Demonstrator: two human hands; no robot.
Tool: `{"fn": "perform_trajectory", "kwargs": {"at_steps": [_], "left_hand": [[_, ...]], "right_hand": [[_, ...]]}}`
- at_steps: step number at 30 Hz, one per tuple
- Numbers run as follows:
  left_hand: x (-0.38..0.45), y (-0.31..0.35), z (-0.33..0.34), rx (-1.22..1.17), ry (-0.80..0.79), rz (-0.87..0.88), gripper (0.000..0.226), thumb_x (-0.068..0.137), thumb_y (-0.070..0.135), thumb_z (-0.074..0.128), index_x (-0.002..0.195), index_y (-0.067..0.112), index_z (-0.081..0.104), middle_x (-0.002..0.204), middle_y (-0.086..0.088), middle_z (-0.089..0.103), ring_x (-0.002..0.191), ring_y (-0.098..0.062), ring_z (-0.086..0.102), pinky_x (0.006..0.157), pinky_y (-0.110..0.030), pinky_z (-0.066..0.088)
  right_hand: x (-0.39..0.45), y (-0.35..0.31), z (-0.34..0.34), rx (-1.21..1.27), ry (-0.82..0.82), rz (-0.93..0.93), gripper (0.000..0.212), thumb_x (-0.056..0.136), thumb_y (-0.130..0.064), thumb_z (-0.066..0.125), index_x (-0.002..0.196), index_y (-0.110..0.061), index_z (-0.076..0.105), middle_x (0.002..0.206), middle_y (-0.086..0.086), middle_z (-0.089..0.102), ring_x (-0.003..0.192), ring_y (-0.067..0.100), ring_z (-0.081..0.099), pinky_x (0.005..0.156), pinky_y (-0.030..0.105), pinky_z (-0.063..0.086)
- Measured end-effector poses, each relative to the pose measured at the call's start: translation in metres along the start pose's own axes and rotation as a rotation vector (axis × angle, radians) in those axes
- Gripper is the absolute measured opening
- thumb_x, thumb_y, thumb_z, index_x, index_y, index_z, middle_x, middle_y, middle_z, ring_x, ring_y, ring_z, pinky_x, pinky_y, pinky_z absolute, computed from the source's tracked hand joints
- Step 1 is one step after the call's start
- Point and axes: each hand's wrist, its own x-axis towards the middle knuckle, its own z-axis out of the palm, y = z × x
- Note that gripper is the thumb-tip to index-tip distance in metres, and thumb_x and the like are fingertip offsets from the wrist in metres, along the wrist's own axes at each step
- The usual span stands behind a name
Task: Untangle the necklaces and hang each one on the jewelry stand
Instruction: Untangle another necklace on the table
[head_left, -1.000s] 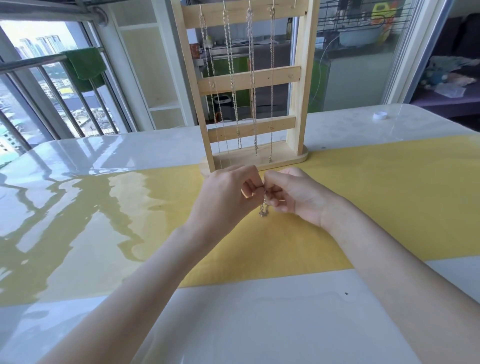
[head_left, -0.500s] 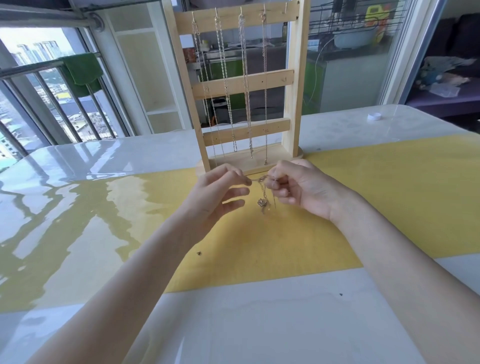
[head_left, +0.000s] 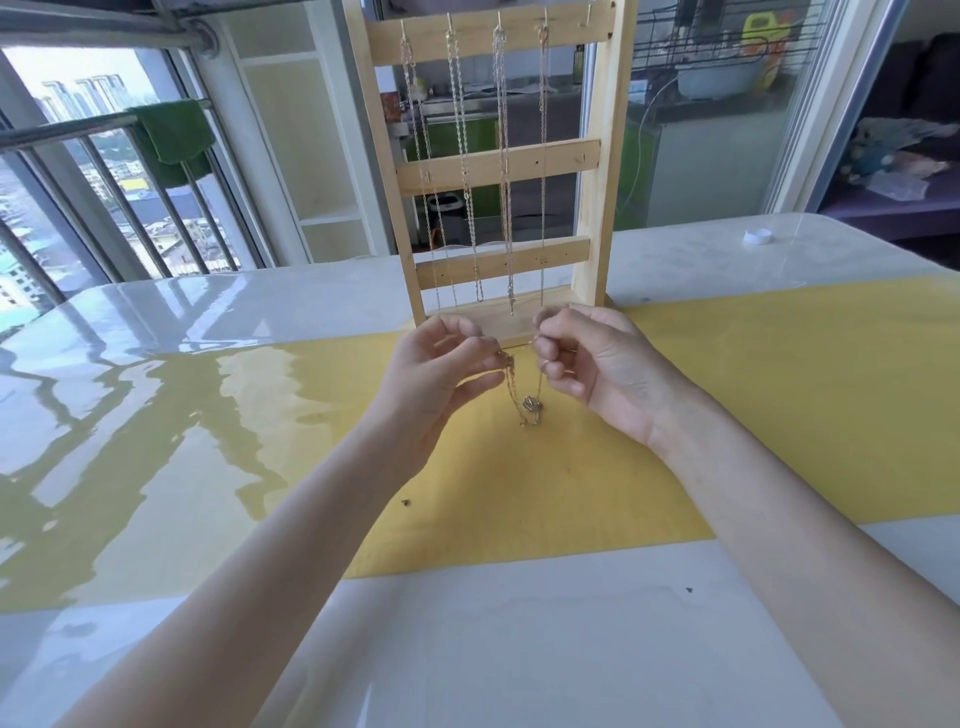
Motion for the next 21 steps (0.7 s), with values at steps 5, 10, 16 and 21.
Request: {"fn": "perform_trajectory", "kwargs": {"at_steps": [5, 10, 16, 21], "left_hand": [[0.0023, 0.0046, -0.0027, 0.096, 0.038, 0.091, 0.020, 0.088, -0.004, 0.059, 0.080, 0.013, 0.051, 0.079, -0.003, 0.059, 0.074, -0.013, 0.062, 0.072, -0.022, 0.055], [0.0015, 0.0060, -0.0003, 0.166, 0.042, 0.135, 0.019, 0.086, -0.006, 0.061, 0.080, 0.010, 0.052, 0.080, -0.007, 0.057, 0.074, -0.016, 0.063, 0.070, -0.021, 0.054], [0.0011, 0.0037, -0.0001, 0.225, 0.042, 0.121, 0.016, 0.085, -0.004, 0.063, 0.082, 0.009, 0.054, 0.077, -0.006, 0.058, 0.070, -0.014, 0.063, 0.070, -0.020, 0.055], [0.0006, 0.0000, 0.0001, 0.164, -0.001, 0.012, 0.017, 0.081, -0.001, 0.068, 0.086, 0.010, 0.056, 0.079, -0.003, 0.060, 0.070, -0.011, 0.065, 0.076, -0.021, 0.055]], "right_hand": [[-0.0027, -0.0008, -0.0022, -0.331, -0.007, -0.012, 0.021, 0.083, -0.012, 0.068, 0.101, 0.000, 0.067, 0.051, -0.006, 0.043, 0.044, 0.007, 0.035, 0.038, 0.015, 0.022], [-0.0018, -0.0004, 0.0020, -0.471, 0.018, -0.065, 0.017, 0.080, -0.012, 0.072, 0.094, -0.003, 0.072, 0.045, -0.009, 0.040, 0.040, 0.006, 0.027, 0.040, 0.016, 0.021], [-0.0020, -0.0003, 0.0029, -0.444, 0.016, -0.056, 0.008, 0.084, -0.006, 0.067, 0.077, -0.011, 0.066, 0.046, -0.007, 0.042, 0.041, 0.006, 0.030, 0.038, 0.015, 0.021], [-0.0017, 0.0030, 0.0040, -0.369, -0.035, 0.003, 0.023, 0.089, -0.004, 0.058, 0.070, -0.016, 0.052, 0.050, -0.006, 0.035, 0.046, 0.009, 0.034, 0.040, 0.018, 0.019]]}}
